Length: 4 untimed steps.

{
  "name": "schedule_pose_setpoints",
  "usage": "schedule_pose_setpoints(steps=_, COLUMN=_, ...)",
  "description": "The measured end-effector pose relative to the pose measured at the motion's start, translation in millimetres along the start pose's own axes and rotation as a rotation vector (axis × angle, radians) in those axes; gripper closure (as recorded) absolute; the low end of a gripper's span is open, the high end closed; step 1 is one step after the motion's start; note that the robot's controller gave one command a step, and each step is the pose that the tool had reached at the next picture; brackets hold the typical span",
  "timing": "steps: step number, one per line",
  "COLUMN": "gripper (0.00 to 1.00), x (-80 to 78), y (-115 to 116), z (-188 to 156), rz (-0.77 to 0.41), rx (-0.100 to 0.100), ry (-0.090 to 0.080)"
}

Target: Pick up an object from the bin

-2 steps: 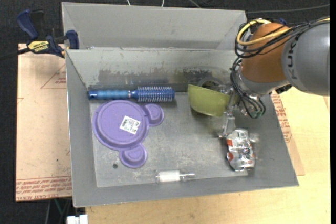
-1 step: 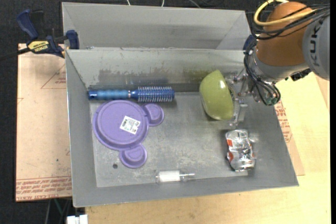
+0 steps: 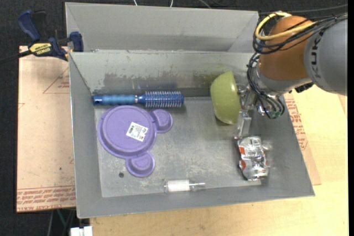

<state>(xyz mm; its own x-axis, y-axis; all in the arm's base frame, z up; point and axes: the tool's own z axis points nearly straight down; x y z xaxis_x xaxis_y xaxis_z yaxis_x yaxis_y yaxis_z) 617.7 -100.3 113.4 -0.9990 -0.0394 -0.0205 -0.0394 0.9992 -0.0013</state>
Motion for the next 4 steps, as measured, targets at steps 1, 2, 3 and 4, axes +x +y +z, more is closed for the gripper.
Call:
schedule_pose_setpoints(steps=1, gripper=0.00, x=-2.0, y=1.0, z=10.3, rz=0.101, rx=0.001, ry=-0.016)
schedule_pose_setpoints(steps=2, gripper=1.00, x=-3.8, y=-5.5, z=41.5, rz=0.171, rx=-0.001, ry=-0.006)
schedule_pose_setpoints(steps=3, gripper=1.00, x=-3.8, y=-5.5, z=41.5, rz=0.171, rx=-0.001, ry=-0.006)
schedule_pose_setpoints(steps=4, gripper=1.00, x=-3.1, y=-5.0, z=32.4, rz=0.170, rx=-0.002, ry=-0.003)
